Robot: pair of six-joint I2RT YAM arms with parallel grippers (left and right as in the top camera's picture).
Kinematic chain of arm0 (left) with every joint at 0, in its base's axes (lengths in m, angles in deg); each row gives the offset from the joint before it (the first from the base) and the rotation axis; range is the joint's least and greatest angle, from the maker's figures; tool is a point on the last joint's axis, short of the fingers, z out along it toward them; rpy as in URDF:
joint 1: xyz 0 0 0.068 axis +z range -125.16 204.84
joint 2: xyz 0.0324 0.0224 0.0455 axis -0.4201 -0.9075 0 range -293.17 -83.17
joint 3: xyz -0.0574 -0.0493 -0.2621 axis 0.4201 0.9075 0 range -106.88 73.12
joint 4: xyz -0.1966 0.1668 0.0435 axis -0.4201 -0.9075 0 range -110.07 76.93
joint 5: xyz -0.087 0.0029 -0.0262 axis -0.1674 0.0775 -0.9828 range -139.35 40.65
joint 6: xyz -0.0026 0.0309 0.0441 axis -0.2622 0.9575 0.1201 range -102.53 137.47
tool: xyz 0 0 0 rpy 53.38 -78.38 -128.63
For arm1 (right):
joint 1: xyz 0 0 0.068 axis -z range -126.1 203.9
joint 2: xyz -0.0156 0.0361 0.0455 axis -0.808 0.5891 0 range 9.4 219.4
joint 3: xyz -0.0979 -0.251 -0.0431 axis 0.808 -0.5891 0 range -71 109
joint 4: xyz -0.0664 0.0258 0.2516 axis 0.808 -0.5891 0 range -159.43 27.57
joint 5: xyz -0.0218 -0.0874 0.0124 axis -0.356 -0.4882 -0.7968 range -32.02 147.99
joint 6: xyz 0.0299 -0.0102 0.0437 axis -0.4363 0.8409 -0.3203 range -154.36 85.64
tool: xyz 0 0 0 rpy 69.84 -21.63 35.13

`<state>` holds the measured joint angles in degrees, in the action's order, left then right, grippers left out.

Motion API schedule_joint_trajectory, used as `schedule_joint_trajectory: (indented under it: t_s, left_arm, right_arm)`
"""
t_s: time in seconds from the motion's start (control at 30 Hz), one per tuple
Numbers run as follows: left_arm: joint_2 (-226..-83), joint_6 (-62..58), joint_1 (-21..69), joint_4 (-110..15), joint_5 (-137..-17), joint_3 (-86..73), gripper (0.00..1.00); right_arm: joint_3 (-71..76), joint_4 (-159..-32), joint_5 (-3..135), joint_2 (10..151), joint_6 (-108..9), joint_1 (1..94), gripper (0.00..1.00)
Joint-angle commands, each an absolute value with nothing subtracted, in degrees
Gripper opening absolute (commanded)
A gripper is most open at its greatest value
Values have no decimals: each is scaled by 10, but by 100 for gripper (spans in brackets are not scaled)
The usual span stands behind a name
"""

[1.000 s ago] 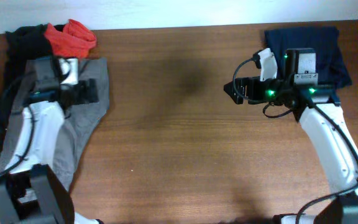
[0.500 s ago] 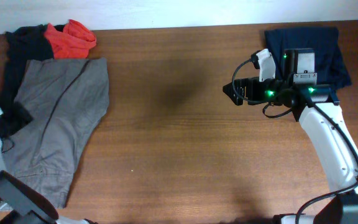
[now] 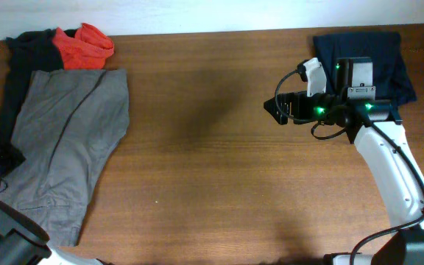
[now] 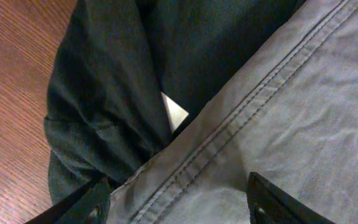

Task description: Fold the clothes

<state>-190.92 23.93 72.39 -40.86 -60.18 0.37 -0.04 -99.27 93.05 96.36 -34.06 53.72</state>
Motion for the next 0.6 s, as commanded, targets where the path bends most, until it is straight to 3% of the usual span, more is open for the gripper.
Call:
schedule_joint_trajectory:
  t_s: [0.0,0.13,0.2,0.23,0.3,0.37,0.47,0.57]
  left_arm:
    - [-1916,249,722,-407,-575,-1,69]
    - [-1925,249,722,-401,-559,-1,74]
    - [-1927,249,722,-401,-560,-1,71]
    - [-1927,249,722,-401,-560,-1,65]
    - [-1931,249,722,-401,-560,-1,39]
    - [-1936,249,722,-401,-560,-1,29]
    - [-1945,214,722,-404,-561,-1,6]
    - [-1943,156,722,-403,-618,-10,1]
  right_arm:
    - [13,-991,940,969,-333,539,99]
    - [13,-991,935,969,-331,539,99]
    - [13,-991,933,969,-331,539,99]
    - [13,-991,933,969,-331,539,99]
    - [13,-991,933,969,-331,539,99]
    - [13,-991,933,969,-331,539,99]
    - [13,-991,933,969,-331,539,99]
    - [13,-989,933,969,-331,539,100]
